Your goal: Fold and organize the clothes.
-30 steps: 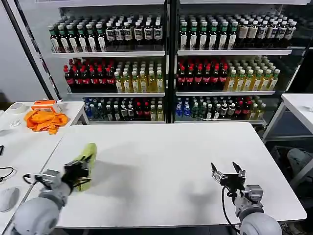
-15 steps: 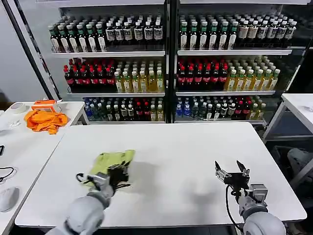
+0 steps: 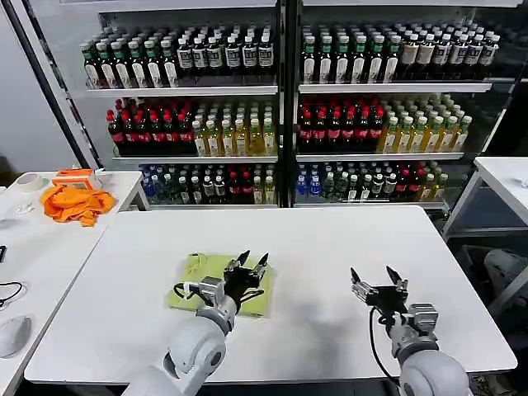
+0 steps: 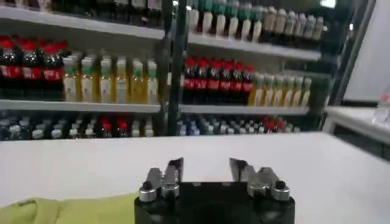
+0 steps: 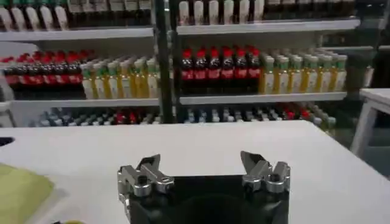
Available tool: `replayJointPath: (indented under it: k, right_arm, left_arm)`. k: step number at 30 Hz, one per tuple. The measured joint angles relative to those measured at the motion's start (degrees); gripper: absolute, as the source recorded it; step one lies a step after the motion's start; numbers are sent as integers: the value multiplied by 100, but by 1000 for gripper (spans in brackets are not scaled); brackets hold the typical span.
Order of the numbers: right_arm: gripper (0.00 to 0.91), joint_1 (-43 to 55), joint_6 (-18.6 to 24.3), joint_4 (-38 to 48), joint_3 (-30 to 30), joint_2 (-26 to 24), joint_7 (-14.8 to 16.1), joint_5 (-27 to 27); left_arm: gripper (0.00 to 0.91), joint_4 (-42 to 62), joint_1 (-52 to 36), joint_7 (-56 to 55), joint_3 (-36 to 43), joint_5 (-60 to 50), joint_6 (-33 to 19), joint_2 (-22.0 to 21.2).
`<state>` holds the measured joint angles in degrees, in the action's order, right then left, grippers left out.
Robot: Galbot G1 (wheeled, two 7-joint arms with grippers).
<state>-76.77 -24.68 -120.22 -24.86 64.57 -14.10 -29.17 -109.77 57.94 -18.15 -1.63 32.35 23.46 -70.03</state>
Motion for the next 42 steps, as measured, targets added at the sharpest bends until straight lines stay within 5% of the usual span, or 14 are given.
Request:
replayJointPath:
  k: [28, 30, 31, 34, 42]
  right_arm:
    - [907, 2386, -447, 1715, 2657, 951, -921, -2306]
    - [645, 2509, -463, 1814, 2755, 990, -982, -2399]
    - [302, 2571, -468, 1865, 2793, 1012, -1022, -2442]
    - [30, 2686, -484, 1993, 2874, 1039, -1130, -2543]
    - [0, 2864, -574, 2225, 3005, 1078, -1421, -2688]
  left_arm:
    - [907, -1308, 1982, -196, -2403, 454, -447, 388]
    - [907, -1313, 2027, -198, -2450, 455, -449, 387]
    - [907, -1318, 2044, -200, -2467, 455, -449, 382]
    - [907, -1352, 2085, -201, -2505, 459, -450, 378]
    - [907, -1353, 2134, -202, -2554, 477, -462, 394]
